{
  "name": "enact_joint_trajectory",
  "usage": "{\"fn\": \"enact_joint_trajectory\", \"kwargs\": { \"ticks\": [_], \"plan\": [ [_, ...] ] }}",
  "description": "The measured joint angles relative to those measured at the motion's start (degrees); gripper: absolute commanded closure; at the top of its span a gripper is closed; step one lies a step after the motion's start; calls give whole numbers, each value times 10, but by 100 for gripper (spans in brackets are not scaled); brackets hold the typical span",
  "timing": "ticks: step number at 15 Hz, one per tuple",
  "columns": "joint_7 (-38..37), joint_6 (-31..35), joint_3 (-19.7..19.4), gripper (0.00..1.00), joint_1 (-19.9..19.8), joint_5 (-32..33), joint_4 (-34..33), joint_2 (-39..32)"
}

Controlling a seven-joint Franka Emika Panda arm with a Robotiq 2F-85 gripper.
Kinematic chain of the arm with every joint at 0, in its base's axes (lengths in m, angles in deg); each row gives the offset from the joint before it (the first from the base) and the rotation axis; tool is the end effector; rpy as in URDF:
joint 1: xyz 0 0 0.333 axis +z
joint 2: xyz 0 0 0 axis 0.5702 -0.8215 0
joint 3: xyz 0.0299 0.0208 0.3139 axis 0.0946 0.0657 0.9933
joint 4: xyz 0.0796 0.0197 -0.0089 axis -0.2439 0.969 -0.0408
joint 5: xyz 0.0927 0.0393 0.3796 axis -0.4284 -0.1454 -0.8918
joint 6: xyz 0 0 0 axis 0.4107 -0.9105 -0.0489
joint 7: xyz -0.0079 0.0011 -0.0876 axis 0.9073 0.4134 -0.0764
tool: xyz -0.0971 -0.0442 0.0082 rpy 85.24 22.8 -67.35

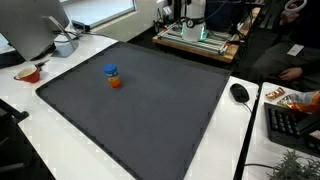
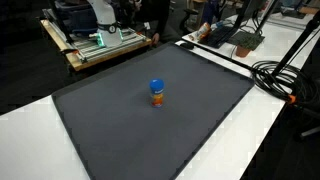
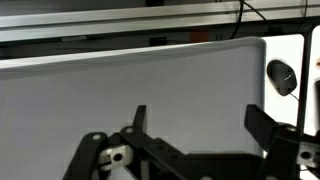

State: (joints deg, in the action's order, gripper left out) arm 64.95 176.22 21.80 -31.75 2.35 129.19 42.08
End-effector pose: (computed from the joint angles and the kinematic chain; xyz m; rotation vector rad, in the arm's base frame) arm 0.3432 0.0359 0.4405 -3.0069 0.1175 0.1659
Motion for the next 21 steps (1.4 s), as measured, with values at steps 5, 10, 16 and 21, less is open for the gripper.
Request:
{"fn": "enact_joint_trajectory", "kwargs": {
  "ticks": [5, 10, 16, 21],
  "plan": [
    [0, 0, 0, 0, 0, 0, 0, 0],
    [0, 0, 0, 0, 0, 0, 0, 0],
    [23, 4, 30, 0, 2, 48, 1, 0],
    [78, 19, 59, 0, 28, 105, 2, -1]
  ]
}}
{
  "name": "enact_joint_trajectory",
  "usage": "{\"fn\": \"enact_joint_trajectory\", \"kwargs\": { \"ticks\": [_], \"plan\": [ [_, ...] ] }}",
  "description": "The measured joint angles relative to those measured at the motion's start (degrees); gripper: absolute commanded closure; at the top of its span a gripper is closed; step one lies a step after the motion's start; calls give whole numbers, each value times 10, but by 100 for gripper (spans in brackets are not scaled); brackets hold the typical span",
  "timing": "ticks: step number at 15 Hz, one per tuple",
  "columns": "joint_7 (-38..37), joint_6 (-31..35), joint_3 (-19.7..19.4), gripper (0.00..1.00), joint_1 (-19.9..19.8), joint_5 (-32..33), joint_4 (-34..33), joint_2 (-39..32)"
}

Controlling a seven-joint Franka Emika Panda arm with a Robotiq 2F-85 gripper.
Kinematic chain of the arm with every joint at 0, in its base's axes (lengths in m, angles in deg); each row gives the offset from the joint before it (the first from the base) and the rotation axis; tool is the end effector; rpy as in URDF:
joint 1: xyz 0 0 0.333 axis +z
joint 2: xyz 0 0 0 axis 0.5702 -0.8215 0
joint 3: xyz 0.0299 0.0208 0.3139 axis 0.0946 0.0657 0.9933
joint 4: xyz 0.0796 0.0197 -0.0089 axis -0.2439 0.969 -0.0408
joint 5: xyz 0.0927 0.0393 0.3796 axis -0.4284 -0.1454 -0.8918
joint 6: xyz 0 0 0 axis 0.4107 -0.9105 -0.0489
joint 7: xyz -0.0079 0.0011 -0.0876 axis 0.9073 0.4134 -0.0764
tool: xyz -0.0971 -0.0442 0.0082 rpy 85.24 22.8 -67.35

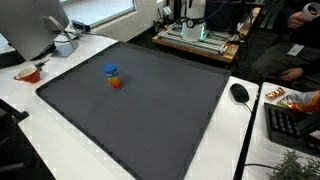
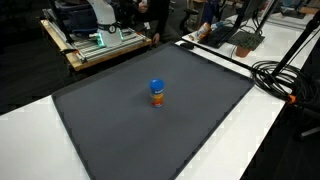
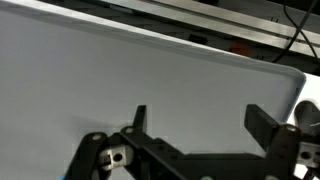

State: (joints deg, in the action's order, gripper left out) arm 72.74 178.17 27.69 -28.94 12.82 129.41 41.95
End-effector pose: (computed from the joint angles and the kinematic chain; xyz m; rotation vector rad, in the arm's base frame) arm 0.3401 0.0749 0.4387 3.0162 0.3888 -0.1048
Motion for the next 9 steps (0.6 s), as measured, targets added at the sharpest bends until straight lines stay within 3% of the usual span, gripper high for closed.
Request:
{"fn": "enact_joint_trajectory", "kwargs": {
  "ticks": [9],
  "plan": [
    [63, 65, 56, 0, 53, 132, 0, -88]
  ]
}}
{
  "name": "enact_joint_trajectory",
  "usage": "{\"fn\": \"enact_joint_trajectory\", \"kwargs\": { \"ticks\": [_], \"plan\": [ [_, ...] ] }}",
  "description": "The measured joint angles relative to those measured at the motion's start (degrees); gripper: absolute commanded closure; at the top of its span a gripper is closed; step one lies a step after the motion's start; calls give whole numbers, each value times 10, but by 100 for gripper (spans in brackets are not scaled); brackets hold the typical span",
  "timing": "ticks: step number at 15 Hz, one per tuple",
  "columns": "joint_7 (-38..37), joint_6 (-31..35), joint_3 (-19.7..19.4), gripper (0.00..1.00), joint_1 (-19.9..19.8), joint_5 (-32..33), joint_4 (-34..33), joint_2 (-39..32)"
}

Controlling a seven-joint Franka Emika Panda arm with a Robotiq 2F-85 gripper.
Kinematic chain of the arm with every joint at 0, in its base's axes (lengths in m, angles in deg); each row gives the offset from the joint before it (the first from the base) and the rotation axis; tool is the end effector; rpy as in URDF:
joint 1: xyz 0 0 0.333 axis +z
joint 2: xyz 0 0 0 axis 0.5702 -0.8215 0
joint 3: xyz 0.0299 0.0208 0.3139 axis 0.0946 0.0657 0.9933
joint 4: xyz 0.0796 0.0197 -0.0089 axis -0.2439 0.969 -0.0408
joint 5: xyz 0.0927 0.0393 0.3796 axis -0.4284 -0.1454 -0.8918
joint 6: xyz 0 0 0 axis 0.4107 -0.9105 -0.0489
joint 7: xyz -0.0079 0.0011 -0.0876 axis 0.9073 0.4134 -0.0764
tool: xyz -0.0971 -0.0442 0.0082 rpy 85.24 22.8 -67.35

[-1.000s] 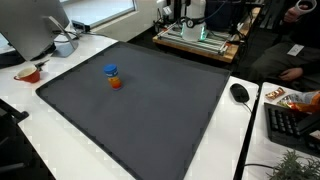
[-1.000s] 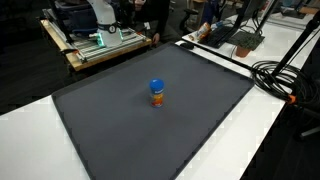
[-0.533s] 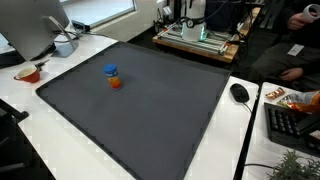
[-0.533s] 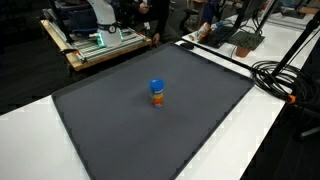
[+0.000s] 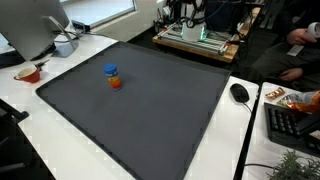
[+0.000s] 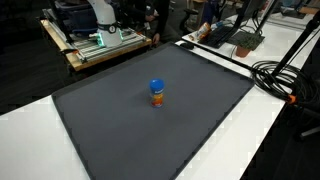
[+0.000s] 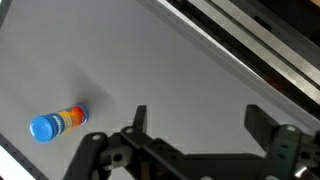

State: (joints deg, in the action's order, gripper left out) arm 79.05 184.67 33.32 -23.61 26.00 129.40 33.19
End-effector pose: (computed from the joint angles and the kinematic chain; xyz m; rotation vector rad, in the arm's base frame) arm 0.3501 0.1356 0.3926 2.6505 0.9308 -0.1267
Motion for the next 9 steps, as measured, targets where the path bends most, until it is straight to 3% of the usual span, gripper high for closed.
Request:
{"fn": "enact_joint_trajectory", "kwargs": {
  "ticks": [9],
  "plan": [
    [-14, 37, 49, 0, 2, 220, -25, -152]
  ]
}}
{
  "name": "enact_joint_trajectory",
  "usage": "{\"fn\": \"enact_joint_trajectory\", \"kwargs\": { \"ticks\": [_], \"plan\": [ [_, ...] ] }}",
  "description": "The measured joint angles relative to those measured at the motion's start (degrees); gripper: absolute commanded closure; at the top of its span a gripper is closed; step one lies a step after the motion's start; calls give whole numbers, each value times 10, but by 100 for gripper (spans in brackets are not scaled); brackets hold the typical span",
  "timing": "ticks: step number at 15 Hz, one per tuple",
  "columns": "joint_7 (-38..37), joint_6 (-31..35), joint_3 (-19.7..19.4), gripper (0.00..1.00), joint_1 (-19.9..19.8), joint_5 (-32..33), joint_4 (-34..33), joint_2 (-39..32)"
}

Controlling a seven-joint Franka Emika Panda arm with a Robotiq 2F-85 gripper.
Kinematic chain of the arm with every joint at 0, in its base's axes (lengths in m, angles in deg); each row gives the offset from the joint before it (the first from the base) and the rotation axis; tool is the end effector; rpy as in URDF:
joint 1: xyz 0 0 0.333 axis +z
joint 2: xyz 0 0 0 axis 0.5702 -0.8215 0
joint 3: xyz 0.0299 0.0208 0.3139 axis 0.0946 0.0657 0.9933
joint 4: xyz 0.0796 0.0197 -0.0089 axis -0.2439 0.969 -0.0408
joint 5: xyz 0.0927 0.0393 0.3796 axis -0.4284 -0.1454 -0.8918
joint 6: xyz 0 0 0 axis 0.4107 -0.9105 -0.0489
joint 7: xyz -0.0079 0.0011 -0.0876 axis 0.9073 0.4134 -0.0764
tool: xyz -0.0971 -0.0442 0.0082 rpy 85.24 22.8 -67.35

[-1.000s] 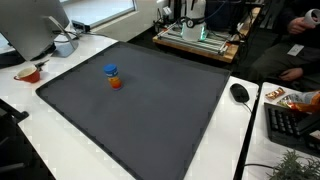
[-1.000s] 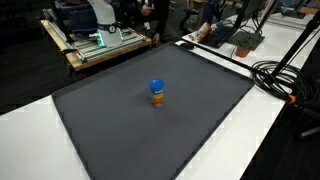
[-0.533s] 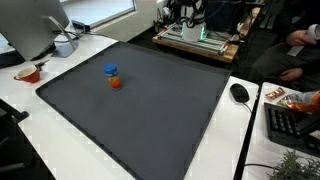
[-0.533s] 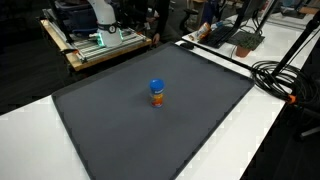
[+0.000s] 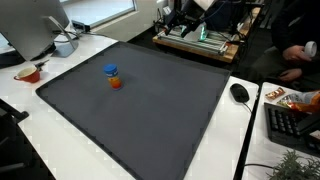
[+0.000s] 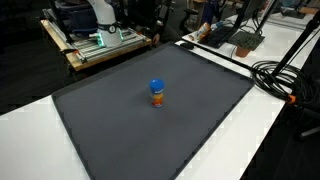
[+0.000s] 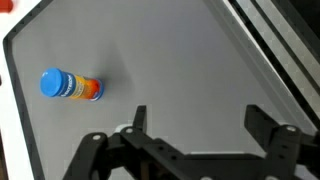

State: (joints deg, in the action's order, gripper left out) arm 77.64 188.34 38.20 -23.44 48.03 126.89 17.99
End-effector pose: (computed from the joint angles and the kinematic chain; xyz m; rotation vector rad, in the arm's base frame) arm 0.3718 0.1683 0.3174 2.2017 1.2577 -0.2285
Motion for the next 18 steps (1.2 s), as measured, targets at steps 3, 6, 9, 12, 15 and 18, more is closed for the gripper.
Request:
{"fn": "enact_joint_trajectory", "kwargs": {
  "ticks": [3, 6, 9, 12, 15, 18],
  "plan": [
    [-19, -2, 3, 0, 0, 74, -31, -60],
    [-35, -21, -1, 0, 0, 141, -74, -125],
    [-43, -53, -12, 0, 1, 194, -128, -192],
    [-51, -89, -27, 0, 1, 210, -184, -248],
    [-52, -96, -30, 0, 1, 210, -204, -268],
    [-53, -97, -30, 0, 2, 210, -205, -269]
  ]
}}
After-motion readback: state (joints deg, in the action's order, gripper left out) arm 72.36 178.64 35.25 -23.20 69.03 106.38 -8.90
